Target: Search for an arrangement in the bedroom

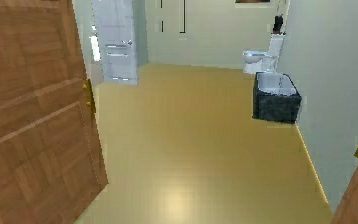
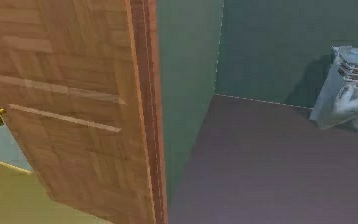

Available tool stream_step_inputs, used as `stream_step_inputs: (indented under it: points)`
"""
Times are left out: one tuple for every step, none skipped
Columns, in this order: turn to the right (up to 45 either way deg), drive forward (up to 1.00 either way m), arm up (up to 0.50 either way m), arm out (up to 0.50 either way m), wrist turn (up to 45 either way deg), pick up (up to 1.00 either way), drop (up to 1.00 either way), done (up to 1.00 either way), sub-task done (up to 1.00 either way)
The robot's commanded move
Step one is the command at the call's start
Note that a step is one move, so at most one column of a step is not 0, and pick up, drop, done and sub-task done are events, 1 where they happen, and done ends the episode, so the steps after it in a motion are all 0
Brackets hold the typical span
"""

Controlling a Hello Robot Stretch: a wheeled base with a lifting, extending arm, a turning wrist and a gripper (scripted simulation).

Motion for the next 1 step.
stream_step_inputs:
  points:
    - [0.0,1.0,0.0,0.0,0.0,0.0,0.0,0.0,0.0]
